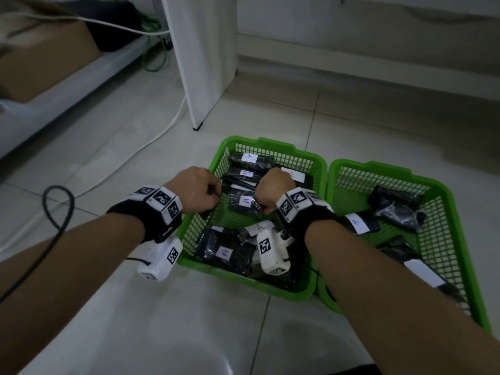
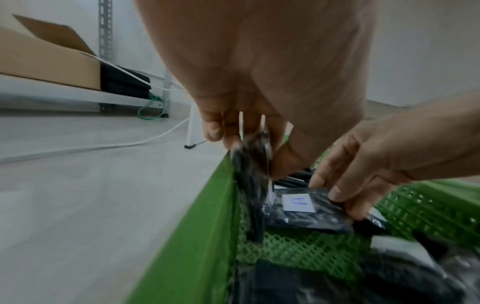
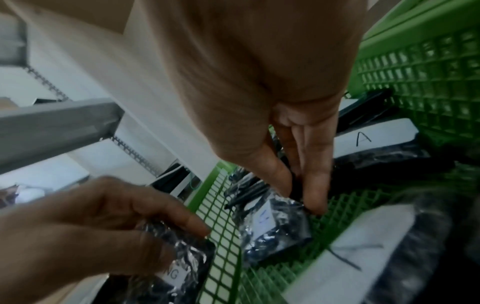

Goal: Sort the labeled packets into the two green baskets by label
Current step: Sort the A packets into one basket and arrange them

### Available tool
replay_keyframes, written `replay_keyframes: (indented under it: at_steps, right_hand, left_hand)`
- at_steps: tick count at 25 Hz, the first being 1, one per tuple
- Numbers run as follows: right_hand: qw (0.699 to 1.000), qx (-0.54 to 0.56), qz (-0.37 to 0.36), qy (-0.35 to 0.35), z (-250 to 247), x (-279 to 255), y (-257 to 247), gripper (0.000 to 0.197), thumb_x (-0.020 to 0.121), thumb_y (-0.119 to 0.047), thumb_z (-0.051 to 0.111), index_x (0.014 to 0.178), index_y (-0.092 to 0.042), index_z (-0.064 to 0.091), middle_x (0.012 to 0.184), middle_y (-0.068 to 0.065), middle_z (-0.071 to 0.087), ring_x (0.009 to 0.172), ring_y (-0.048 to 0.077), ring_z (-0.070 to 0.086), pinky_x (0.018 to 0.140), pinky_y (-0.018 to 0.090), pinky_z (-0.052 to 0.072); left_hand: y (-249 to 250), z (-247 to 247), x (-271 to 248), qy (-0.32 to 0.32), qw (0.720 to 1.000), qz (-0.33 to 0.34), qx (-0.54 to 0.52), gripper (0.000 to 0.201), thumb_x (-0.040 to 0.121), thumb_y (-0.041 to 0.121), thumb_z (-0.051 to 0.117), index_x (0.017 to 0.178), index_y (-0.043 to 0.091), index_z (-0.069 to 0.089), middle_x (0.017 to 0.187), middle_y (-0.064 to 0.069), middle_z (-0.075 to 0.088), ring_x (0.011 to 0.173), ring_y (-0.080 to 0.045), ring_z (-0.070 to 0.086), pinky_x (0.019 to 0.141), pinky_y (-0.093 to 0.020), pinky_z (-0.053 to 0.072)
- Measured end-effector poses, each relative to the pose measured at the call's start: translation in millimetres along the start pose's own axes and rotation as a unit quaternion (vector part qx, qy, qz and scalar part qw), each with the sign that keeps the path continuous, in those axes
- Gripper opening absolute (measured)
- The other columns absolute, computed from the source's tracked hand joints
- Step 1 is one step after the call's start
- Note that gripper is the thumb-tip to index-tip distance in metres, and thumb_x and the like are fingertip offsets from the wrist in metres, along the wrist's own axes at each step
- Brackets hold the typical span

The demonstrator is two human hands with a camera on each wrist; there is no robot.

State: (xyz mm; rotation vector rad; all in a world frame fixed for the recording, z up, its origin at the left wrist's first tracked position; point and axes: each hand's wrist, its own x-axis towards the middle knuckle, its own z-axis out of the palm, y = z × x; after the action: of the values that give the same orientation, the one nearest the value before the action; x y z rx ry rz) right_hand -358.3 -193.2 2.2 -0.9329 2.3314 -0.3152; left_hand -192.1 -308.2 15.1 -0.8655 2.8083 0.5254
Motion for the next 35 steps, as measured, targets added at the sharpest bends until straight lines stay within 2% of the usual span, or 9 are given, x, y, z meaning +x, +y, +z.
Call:
replay_keyframes:
  at_steps: [4, 9, 12, 16, 19, 22, 27, 31, 35]
  right_hand:
    - [0.998, -0.025, -0.024, 0.059, 17, 1, -8, 0.014, 0.085, -0.010, 0.072, 0.086, -0.004, 0.059, 0.092, 0.012, 0.062, 0.088, 0.030, 0.067, 0.067, 0.032, 0.052]
    - [0.996, -0.046, -0.073, -0.031, 31, 13, -1, 0.017, 0.087, -0.012, 0.068, 0.074, -0.003, 0.065, 0.077, 0.009, 0.065, 0.071, 0.024, 0.064, 0.054, 0.033, 0.053]
    - [0.995, 0.002, -0.083, -0.051, 28, 16, 7, 0.016, 0.086, -0.010, 0.068, 0.092, 0.000, 0.079, 0.092, 0.015, 0.076, 0.083, 0.029, 0.072, 0.074, 0.044, 0.063]
    - [0.988, -0.027, -0.094, -0.122, 6, 1, 17, 0.031, 0.070, -0.013, 0.064, 0.092, 0.007, 0.074, 0.106, 0.026, 0.071, 0.104, 0.042, 0.068, 0.072, 0.056, 0.060]
    - [0.973, -0.080, -0.105, -0.188, -2, -10, 26, 0.024, 0.063, -0.012, 0.081, 0.087, -0.009, 0.079, 0.104, 0.010, 0.076, 0.104, 0.031, 0.069, 0.076, 0.042, 0.060]
    - [0.982, -0.065, -0.109, -0.144, 1, -15, 36, 0.041, 0.067, -0.005, 0.089, 0.105, -0.017, 0.079, 0.101, -0.001, 0.074, 0.097, 0.019, 0.068, 0.083, 0.037, 0.060]
    - [0.990, 0.038, -0.136, -0.025, -2, -25, 36, 0.045, 0.058, -0.008, 0.096, 0.098, -0.015, 0.077, 0.090, -0.004, 0.071, 0.090, 0.015, 0.068, 0.078, 0.032, 0.060]
    - [0.980, 0.039, -0.182, 0.070, 0, -26, 24, 0.047, 0.057, -0.014, 0.094, 0.101, -0.018, 0.078, 0.092, -0.005, 0.073, 0.083, 0.011, 0.067, 0.072, 0.024, 0.057]
    - [0.975, 0.043, -0.191, 0.108, 14, -18, 12, 0.046, 0.058, -0.019, 0.092, 0.101, -0.019, 0.079, 0.092, -0.004, 0.074, 0.080, 0.011, 0.065, 0.071, 0.023, 0.053]
  left_hand:
    - [-2, 11, -3, 0.010, 0.984, 0.056, 0.168, 0.036, 0.067, 0.043, 0.062, 0.101, 0.036, 0.072, 0.085, 0.000, 0.064, 0.094, -0.020, 0.056, 0.085, -0.034, 0.044]
    - [6, 13, 1, -0.001, 0.959, 0.125, 0.256, 0.030, 0.064, 0.048, 0.061, 0.089, 0.036, 0.073, 0.070, 0.012, 0.056, 0.093, -0.014, 0.047, 0.095, -0.039, 0.026]
    - [17, 13, 6, -0.074, 0.969, 0.141, 0.190, 0.036, 0.067, 0.045, 0.059, 0.098, 0.035, 0.074, 0.093, 0.011, 0.066, 0.103, -0.013, 0.054, 0.107, -0.037, 0.027]
    - [18, 25, 14, -0.190, 0.962, 0.118, 0.158, 0.053, 0.078, 0.038, 0.062, 0.129, 0.022, 0.063, 0.140, -0.002, 0.049, 0.121, -0.024, 0.054, 0.101, -0.038, 0.047]
    - [17, 32, 17, -0.194, 0.955, 0.121, 0.189, 0.054, 0.085, 0.032, 0.060, 0.136, 0.016, 0.057, 0.146, -0.007, 0.040, 0.127, -0.026, 0.048, 0.104, -0.038, 0.044]
    - [18, 30, 14, -0.166, 0.970, 0.125, 0.124, 0.048, 0.082, 0.023, 0.065, 0.130, 0.018, 0.062, 0.132, -0.005, 0.050, 0.117, -0.023, 0.054, 0.098, -0.033, 0.047]
    - [15, 28, 14, -0.049, 0.994, 0.095, 0.032, 0.034, 0.082, 0.020, 0.061, 0.116, 0.017, 0.065, 0.112, -0.004, 0.066, 0.101, -0.023, 0.064, 0.086, -0.035, 0.054]
    - [17, 19, 16, 0.060, 0.985, 0.106, -0.122, 0.061, 0.077, 0.024, 0.077, 0.133, 0.020, 0.054, 0.116, 0.000, 0.066, 0.099, -0.016, 0.063, 0.087, -0.029, 0.052]
    - [11, 20, 21, 0.068, 0.987, 0.144, -0.012, 0.049, 0.076, 0.036, 0.081, 0.120, 0.021, 0.067, 0.116, -0.001, 0.068, 0.102, -0.021, 0.062, 0.089, -0.037, 0.051]
